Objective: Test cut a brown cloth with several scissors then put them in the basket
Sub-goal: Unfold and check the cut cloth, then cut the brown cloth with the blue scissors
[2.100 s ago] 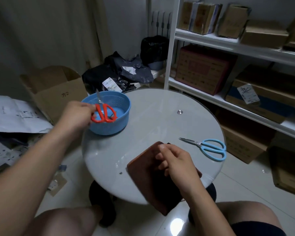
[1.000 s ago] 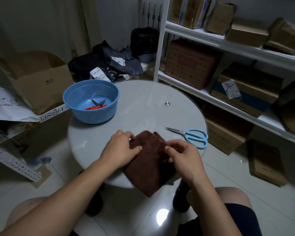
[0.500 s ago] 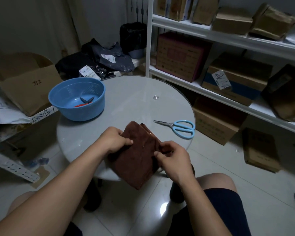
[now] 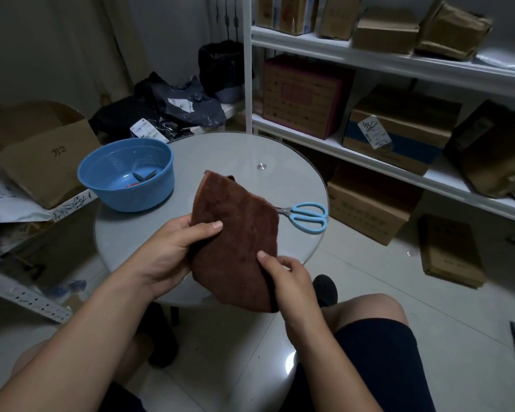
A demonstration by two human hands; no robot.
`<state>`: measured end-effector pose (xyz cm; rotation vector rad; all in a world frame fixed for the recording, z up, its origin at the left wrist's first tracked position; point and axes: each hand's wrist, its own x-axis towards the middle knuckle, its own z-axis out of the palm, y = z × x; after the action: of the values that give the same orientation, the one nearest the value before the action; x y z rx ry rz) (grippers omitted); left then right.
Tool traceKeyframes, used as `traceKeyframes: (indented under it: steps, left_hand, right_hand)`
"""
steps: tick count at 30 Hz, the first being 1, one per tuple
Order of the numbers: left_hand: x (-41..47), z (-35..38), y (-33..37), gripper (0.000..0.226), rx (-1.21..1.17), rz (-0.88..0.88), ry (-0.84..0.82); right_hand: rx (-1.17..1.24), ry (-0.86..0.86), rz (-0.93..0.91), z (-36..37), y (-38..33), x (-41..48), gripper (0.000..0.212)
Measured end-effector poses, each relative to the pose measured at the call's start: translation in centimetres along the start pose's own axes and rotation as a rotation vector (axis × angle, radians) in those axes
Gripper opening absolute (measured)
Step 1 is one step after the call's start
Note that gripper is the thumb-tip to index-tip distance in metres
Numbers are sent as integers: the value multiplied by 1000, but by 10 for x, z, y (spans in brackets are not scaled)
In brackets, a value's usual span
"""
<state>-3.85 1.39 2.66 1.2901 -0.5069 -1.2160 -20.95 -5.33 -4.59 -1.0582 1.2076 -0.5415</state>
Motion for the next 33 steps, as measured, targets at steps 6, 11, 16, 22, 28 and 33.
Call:
traceKeyframes:
  steps: [6, 11, 16, 22, 28, 33]
  left_hand:
    - [13, -1, -3, 23, -60, 50, 293]
    - [17, -3, -13, 23, -156, 14, 386]
    - [14, -5, -27, 30, -227, -3, 371]
    - [11, -4, -33, 29, -315, -32, 350]
    - [-1, -6, -36, 30, -459, -26, 344]
    - [-19, -9, -37, 50, -648, 9, 112]
  right_hand:
    - [-382, 305, -410, -32, -28, 50, 19]
    - [-1067, 306, -561, -39, -55, 120, 35]
    - [-1388, 303, -542, -33, -61, 149, 27]
    - [-1454, 259, -568, -32, -69, 151, 17]
    - [-850, 200, -620, -12, -64, 56, 37]
    - [-561, 100, -814, 21, -20, -22, 23]
